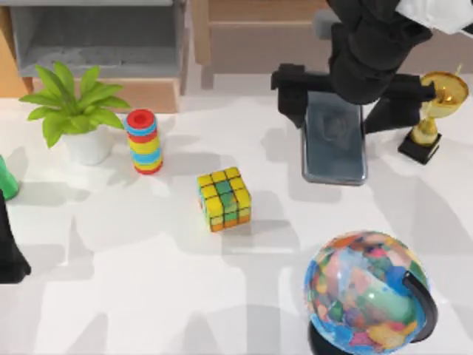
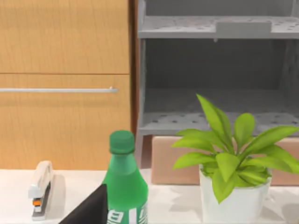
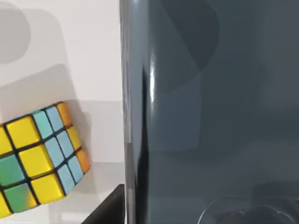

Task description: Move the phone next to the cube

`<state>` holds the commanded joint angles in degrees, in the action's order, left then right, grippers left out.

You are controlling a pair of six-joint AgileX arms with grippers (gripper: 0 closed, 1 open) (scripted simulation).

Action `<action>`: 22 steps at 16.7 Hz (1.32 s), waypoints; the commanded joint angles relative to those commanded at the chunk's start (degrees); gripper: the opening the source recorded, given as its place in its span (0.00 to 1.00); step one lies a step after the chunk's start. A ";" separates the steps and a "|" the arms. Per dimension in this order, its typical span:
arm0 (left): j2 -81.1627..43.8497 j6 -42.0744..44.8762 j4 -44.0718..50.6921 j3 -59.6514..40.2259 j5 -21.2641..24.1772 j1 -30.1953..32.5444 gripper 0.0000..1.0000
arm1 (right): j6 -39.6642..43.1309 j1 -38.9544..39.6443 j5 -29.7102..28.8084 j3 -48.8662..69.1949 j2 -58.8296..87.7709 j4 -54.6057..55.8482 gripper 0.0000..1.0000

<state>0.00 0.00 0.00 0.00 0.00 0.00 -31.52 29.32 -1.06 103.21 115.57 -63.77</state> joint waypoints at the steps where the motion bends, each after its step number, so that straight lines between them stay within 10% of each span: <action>1: 0.00 0.00 0.00 0.00 0.00 0.00 1.00 | 0.09 -0.01 0.09 -0.33 0.39 0.72 0.00; 22: 0.00 0.00 0.00 0.00 0.00 0.00 1.00 | 1.35 -0.31 0.70 -9.02 12.29 7.77 0.08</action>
<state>0.00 0.00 0.00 0.00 0.00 0.00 -30.17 29.01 -0.37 94.19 127.86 -56.01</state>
